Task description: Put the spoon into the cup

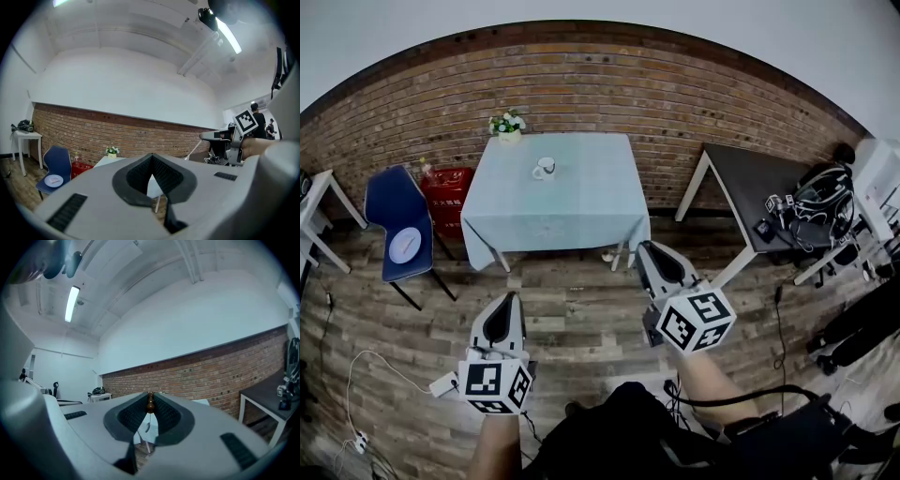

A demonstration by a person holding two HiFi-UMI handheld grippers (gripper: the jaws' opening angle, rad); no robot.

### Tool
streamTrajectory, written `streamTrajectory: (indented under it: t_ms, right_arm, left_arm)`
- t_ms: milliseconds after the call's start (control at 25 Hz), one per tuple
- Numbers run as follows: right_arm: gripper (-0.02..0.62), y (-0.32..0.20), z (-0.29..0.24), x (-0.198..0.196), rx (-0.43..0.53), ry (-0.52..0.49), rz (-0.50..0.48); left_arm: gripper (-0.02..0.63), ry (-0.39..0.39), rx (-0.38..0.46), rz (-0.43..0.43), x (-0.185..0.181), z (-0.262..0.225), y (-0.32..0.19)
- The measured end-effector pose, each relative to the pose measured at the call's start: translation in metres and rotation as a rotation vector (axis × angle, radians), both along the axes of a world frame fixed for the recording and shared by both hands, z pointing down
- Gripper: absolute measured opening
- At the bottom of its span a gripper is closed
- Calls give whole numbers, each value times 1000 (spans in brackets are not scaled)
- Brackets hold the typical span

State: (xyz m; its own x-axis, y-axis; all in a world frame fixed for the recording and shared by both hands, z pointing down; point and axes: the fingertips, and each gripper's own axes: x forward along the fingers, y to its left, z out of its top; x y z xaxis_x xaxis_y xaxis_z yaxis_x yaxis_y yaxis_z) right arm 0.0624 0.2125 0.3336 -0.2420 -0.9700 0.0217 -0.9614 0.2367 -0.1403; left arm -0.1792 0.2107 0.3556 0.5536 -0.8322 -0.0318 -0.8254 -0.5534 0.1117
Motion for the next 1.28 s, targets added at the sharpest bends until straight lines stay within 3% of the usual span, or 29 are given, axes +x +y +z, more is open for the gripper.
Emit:
streamTrajectory:
  t_ms: [520, 1280]
  right_arm:
    - [49, -53, 7, -20, -4, -9, -61]
    - [49, -186, 3, 38, 14, -14, -161]
  left_arm:
    - [8, -13, -14, -68, -21, 9, -38]
    - [8, -66, -42, -96, 62, 5, -160]
